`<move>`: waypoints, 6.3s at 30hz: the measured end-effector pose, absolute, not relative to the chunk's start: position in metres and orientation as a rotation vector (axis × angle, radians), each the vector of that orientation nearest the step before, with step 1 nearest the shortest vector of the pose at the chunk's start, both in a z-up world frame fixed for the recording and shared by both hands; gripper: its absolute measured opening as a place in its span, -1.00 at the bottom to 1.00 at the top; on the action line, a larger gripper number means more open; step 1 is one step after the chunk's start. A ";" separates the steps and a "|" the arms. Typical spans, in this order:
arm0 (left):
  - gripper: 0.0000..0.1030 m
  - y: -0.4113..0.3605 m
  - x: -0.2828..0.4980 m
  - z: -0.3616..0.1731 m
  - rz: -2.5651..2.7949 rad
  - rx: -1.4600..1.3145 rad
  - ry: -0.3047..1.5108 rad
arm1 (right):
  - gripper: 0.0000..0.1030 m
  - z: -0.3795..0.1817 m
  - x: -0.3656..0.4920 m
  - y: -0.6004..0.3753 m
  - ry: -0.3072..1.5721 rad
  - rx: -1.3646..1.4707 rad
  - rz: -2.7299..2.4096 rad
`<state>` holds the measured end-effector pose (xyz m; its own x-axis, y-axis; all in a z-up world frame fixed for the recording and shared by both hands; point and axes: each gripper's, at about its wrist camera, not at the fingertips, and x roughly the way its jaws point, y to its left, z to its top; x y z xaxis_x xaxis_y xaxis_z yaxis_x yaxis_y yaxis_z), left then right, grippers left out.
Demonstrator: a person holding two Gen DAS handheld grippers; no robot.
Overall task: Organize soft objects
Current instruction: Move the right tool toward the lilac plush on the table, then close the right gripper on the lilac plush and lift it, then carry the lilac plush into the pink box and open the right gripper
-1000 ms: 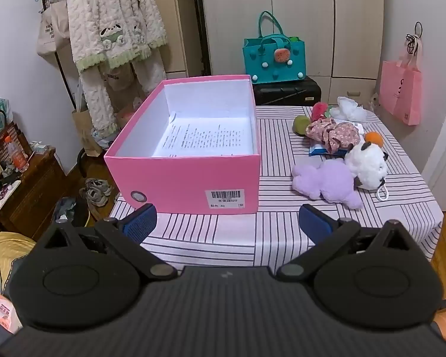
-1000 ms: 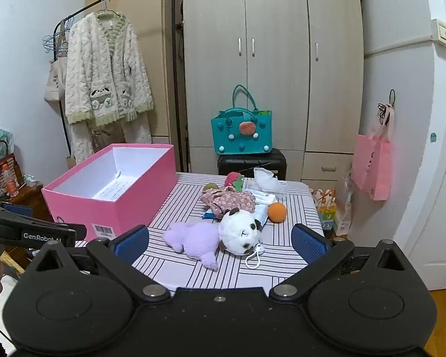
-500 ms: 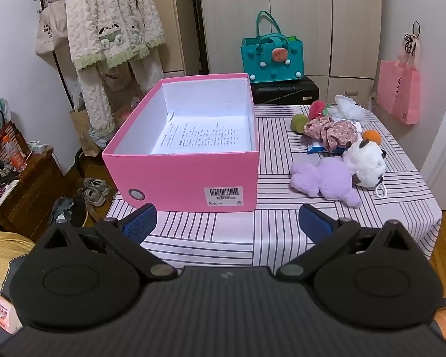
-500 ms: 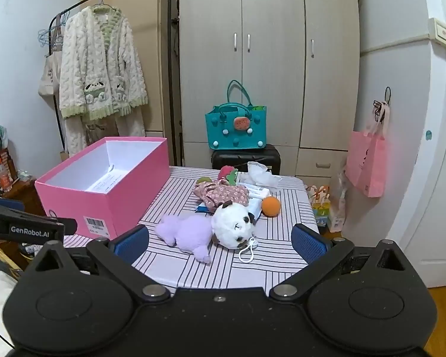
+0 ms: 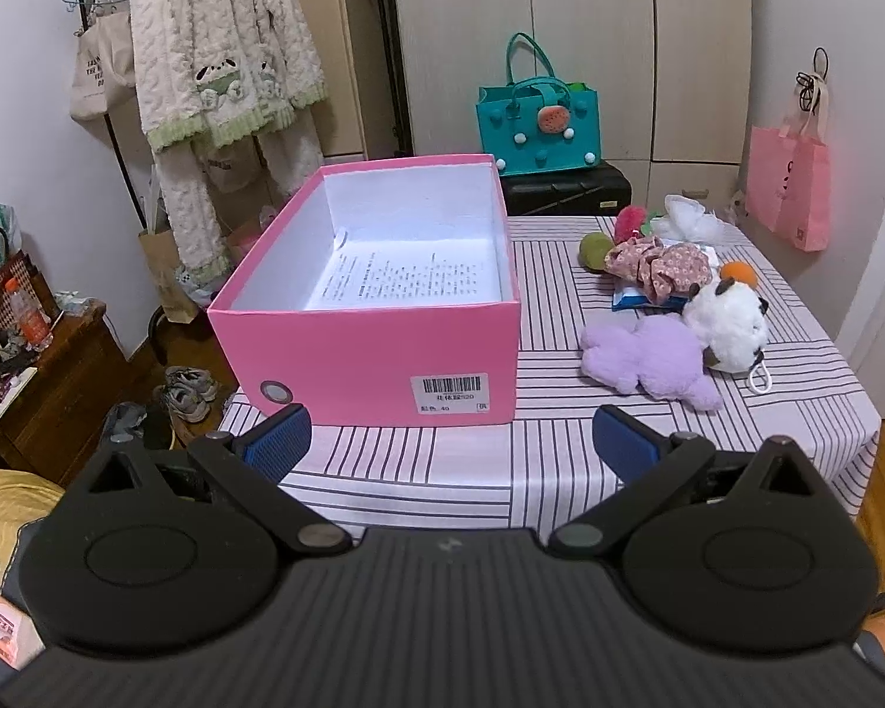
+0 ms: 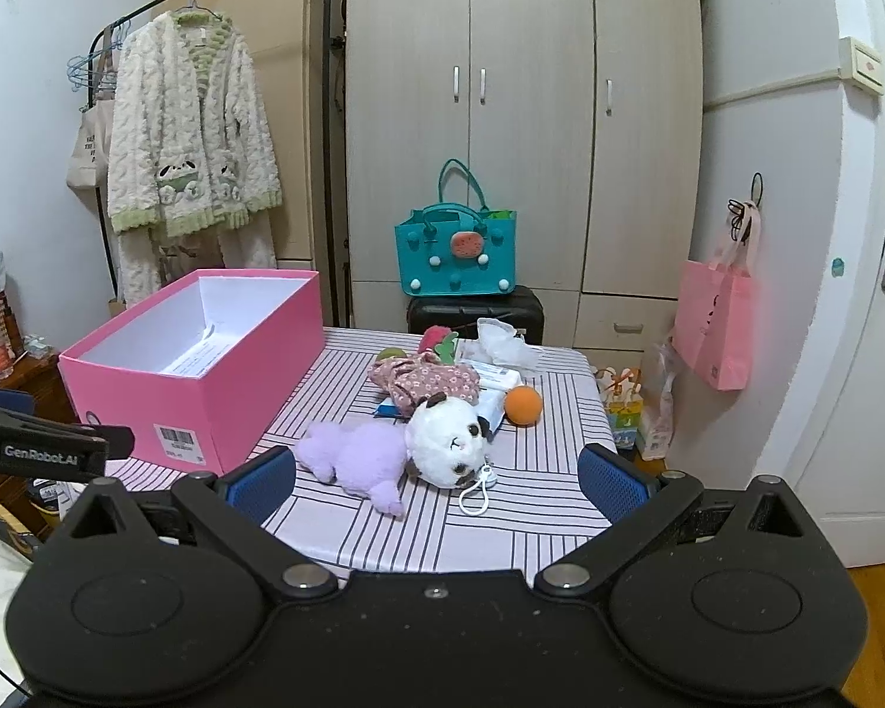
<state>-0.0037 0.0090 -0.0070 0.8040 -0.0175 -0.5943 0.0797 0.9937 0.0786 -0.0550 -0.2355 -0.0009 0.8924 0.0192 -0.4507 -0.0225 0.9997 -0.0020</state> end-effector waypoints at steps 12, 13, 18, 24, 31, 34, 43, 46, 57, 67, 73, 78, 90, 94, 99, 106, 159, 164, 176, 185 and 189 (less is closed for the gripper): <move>1.00 0.008 -0.010 -0.008 -0.015 0.104 0.602 | 1.00 -0.002 -0.057 -0.236 0.453 -0.006 0.014; 1.00 0.008 -0.010 -0.007 -0.015 0.104 0.598 | 1.00 -0.002 -0.058 -0.235 0.452 -0.006 0.012; 1.00 0.008 -0.011 -0.005 -0.018 0.105 0.585 | 1.00 -0.002 -0.063 -0.235 0.439 -0.001 0.014; 1.00 0.007 -0.015 -0.004 -0.020 0.112 0.566 | 1.00 -0.002 -0.067 -0.235 0.430 0.004 0.003; 1.00 0.004 -0.014 0.005 -0.031 0.124 0.545 | 1.00 0.010 -0.064 -0.238 0.419 -0.053 0.002; 1.00 0.004 -0.011 0.007 -0.042 0.126 0.551 | 1.00 0.014 -0.062 -0.239 0.415 -0.054 0.007; 0.98 0.008 0.003 0.010 -0.099 0.098 0.621 | 1.00 0.015 -0.048 -0.244 0.474 -0.031 0.020; 0.98 0.011 0.005 0.011 -0.105 0.084 0.623 | 1.00 0.016 -0.047 -0.244 0.472 -0.034 0.029; 0.97 0.012 0.017 0.009 -0.122 0.127 0.637 | 1.00 0.011 -0.038 -0.239 0.497 -0.040 0.146; 0.98 -0.011 0.033 -0.014 -0.179 0.199 0.595 | 1.00 -0.051 -0.008 -0.239 0.473 0.003 0.267; 0.97 -0.034 0.051 -0.020 -0.332 0.188 0.606 | 0.93 -0.084 0.021 -0.238 0.503 -0.001 0.324; 0.95 -0.065 0.067 -0.028 -0.420 0.222 0.632 | 0.83 -0.109 0.043 -0.231 0.534 -0.050 0.344; 0.79 -0.115 0.138 -0.068 -0.533 0.289 0.829 | 0.43 -0.136 0.085 -0.229 0.588 0.019 0.412; 0.70 -0.118 0.162 -0.079 -0.540 0.286 0.904 | 0.43 -0.137 0.094 -0.225 0.595 0.010 0.399; 0.73 -0.111 0.181 -0.089 -0.517 0.228 0.957 | 0.47 -0.139 0.103 -0.218 0.619 -0.019 0.410; 0.77 -0.101 0.189 -0.099 -0.514 0.129 0.973 | 0.37 -0.137 0.113 -0.213 0.624 -0.019 0.369; 0.60 -0.067 0.108 -0.068 -0.481 0.046 0.974 | -0.07 -0.100 0.056 -0.195 0.655 0.003 0.414; 0.60 -0.046 0.093 -0.054 -0.463 0.042 1.016 | -0.07 -0.084 0.047 -0.180 0.684 -0.030 0.472; 0.55 0.004 0.061 -0.021 -0.445 -0.037 0.990 | -0.06 -0.047 0.026 -0.145 0.561 -0.185 0.565; 0.50 0.028 0.073 0.017 -0.419 -0.049 0.878 | -0.06 -0.011 0.051 -0.126 0.491 -0.218 0.610; 0.51 0.036 0.089 0.031 -0.407 -0.036 0.837 | -0.06 0.004 0.072 -0.117 0.480 -0.226 0.630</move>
<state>0.0892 0.0363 0.0313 0.5972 -0.3647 -0.7144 0.3364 0.9224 -0.1897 0.0716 -0.1171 0.0039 0.7036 0.5102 -0.4946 -0.6128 0.7880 -0.0589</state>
